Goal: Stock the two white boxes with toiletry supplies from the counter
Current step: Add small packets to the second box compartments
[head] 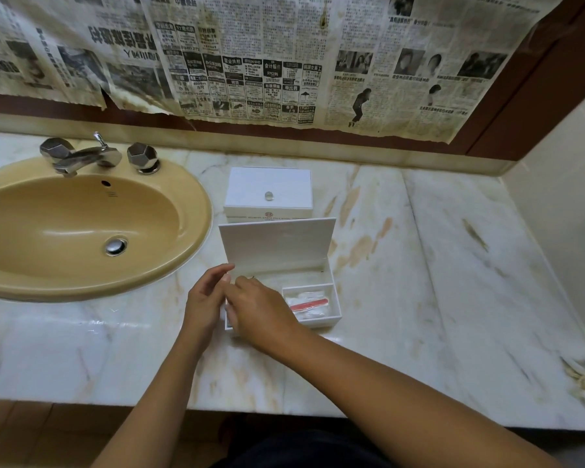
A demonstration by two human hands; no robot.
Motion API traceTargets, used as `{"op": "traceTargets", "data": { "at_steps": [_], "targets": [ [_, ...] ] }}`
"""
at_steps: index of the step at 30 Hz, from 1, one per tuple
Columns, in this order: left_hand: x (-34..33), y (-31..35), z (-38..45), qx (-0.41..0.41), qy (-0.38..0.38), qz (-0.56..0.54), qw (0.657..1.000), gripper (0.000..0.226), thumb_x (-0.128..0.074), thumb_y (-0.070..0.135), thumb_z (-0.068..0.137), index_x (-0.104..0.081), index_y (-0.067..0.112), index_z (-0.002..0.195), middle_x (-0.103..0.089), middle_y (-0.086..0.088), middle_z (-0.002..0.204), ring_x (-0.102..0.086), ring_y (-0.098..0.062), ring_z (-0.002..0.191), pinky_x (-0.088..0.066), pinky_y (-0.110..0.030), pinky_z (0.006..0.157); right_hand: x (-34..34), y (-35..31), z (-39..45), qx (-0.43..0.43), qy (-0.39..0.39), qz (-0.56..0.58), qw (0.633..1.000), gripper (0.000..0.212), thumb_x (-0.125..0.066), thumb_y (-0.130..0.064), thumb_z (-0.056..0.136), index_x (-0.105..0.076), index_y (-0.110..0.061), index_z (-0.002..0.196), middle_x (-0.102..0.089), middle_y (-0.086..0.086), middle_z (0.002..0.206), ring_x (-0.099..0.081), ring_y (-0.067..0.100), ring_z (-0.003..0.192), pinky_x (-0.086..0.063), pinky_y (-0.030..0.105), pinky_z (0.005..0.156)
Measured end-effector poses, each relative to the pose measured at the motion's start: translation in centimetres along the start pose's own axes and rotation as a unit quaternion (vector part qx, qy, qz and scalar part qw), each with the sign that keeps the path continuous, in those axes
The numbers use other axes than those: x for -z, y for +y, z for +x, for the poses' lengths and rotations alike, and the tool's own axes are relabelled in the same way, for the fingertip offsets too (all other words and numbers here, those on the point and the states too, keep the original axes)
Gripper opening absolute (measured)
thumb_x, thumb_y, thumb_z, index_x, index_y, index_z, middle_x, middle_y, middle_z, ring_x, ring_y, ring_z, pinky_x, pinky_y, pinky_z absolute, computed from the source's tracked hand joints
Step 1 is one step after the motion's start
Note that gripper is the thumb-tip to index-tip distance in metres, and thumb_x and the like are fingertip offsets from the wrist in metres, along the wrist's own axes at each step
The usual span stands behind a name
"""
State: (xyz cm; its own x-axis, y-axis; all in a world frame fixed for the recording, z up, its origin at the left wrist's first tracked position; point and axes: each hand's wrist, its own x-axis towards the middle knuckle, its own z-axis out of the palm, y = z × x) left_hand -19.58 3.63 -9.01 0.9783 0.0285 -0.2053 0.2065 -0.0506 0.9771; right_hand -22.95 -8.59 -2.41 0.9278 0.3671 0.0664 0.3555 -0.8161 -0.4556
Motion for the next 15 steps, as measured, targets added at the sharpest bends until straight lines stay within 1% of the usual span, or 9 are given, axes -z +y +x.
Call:
{"op": "traceTargets", "data": {
  "at_steps": [1, 2, 4, 6, 9, 13, 15],
  "targets": [
    [-0.1, 0.1, -0.1, -0.003, 0.003, 0.007, 1.0, 0.021, -0.053, 0.017, 0.1, -0.069, 0.029, 0.108, -0.069, 0.008, 0.11, -0.063, -0.007, 0.104, -0.047, -0.025, 0.091, 0.4, 0.0, -0.5, -0.008, 0.003, -0.01, 1.0, 0.022, -0.055, -0.011, 0.091, -0.06, 0.0, 0.11, -0.06, 0.017, 0.099, -0.054, 0.033, 0.093, -0.042, 0.039, 0.066],
    [-0.2, 0.3, -0.2, -0.008, 0.007, 0.014, 1.0, 0.021, -0.053, 0.017, 0.099, -0.068, 0.028, 0.108, -0.068, 0.012, 0.11, -0.062, 0.001, 0.102, -0.046, -0.018, 0.089, 0.8, 0.0, -0.9, -0.022, -0.013, -0.03, 0.999, 0.025, -0.054, -0.021, 0.094, -0.061, -0.001, 0.108, -0.06, 0.016, 0.103, -0.052, 0.032, 0.099, -0.043, 0.041, 0.071],
    [-0.4, 0.7, -0.4, -0.015, 0.015, 0.025, 0.999, 0.02, -0.052, 0.015, 0.099, -0.067, 0.023, 0.11, -0.065, 0.016, 0.109, -0.059, 0.014, 0.094, -0.043, -0.004, 0.078, 1.3, 0.1, -1.6, -0.06, -0.091, -0.069, 0.992, 0.041, -0.051, -0.04, 0.095, -0.062, -0.004, 0.109, -0.059, 0.014, 0.111, -0.049, 0.029, 0.107, -0.043, 0.042, 0.081],
    [-0.5, 0.7, -0.4, -0.019, 0.019, 0.032, 0.999, 0.02, -0.052, 0.014, 0.1, -0.066, 0.018, 0.113, -0.065, 0.015, 0.109, -0.059, 0.018, 0.09, -0.042, 0.001, 0.071, 1.5, 0.2, -2.0, -0.085, -0.153, -0.065, 0.982, 0.052, -0.049, -0.051, 0.093, -0.06, -0.005, 0.113, -0.058, 0.014, 0.116, -0.049, 0.029, 0.109, -0.043, 0.042, 0.085],
    [-0.5, 0.7, -0.4, -0.022, 0.019, 0.035, 0.999, 0.02, -0.051, 0.013, 0.1, -0.065, 0.016, 0.113, -0.064, 0.013, 0.108, -0.058, 0.019, 0.088, -0.042, 0.002, 0.07, 1.5, 0.0, -2.0, -0.094, -0.18, -0.058, 0.977, 0.06, -0.045, -0.057, 0.093, -0.059, -0.004, 0.117, -0.055, 0.014, 0.119, -0.048, 0.029, 0.112, -0.043, 0.043, 0.088],
    [-0.6, 0.8, -0.5, -0.024, 0.021, 0.034, 0.999, 0.02, -0.05, 0.012, 0.1, -0.065, 0.018, 0.112, -0.064, 0.013, 0.108, -0.059, 0.019, 0.087, -0.042, 0.002, 0.068, 1.4, -0.5, -2.1, -0.085, -0.164, -0.083, 0.979, 0.06, -0.043, -0.055, 0.095, -0.057, -0.004, 0.124, -0.049, 0.016, 0.132, -0.041, 0.031, 0.122, -0.035, 0.046, 0.1],
    [-0.6, 0.8, -0.5, -0.022, 0.022, 0.038, 0.999, 0.02, -0.05, 0.014, 0.1, -0.065, 0.019, 0.113, -0.064, 0.014, 0.109, -0.058, 0.02, 0.088, -0.042, 0.002, 0.069, 1.0, -0.6, -2.3, -0.087, -0.172, -0.081, 0.978, 0.061, -0.043, -0.056, 0.094, -0.055, -0.006, 0.127, -0.046, 0.014, 0.135, -0.04, 0.03, 0.124, -0.035, 0.046, 0.101]
  ]
}}
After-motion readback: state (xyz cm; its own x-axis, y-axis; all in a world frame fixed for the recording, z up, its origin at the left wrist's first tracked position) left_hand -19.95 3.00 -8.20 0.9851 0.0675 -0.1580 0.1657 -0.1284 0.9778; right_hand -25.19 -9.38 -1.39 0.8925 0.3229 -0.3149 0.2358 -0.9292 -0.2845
